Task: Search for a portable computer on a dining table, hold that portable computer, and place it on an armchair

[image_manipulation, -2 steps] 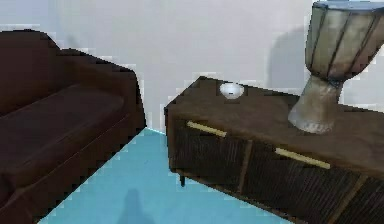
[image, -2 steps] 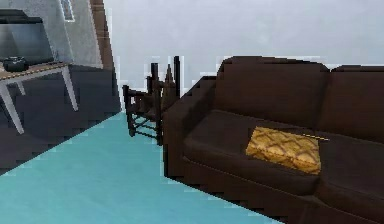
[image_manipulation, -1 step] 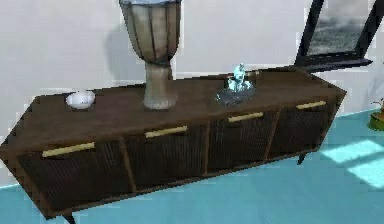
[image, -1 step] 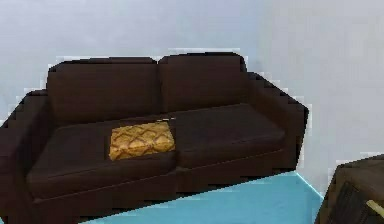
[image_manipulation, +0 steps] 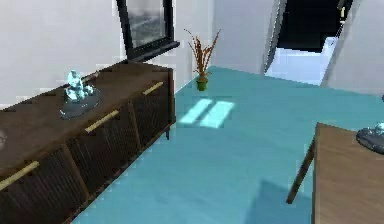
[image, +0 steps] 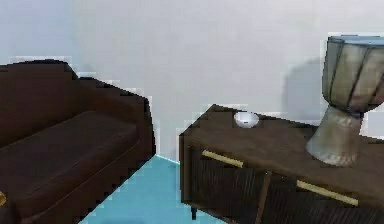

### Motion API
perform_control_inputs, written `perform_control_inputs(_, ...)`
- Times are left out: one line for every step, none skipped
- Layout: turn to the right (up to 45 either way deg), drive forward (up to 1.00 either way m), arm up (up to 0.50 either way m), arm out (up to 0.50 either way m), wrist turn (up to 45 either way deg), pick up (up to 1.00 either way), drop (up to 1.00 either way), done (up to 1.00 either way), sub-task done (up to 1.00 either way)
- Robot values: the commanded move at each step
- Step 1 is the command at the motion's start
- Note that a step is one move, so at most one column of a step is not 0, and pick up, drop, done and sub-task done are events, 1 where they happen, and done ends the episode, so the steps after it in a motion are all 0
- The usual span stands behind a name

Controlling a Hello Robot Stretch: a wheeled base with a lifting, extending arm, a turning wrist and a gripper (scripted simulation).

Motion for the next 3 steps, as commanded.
perform_control_inputs(45.0, 0.00, 0.00, 0.00, 0.0, 0.00, 0.00, 0.00, 0.00)
perform_control_inputs(27.0, 0.00, 0.00, 0.00, 0.0, 0.00, 0.00, 0.00, 0.00)
perform_control_inputs(45.0, 0.00, 0.00, 0.00, 0.0, 0.00, 0.00, 0.00, 0.00)
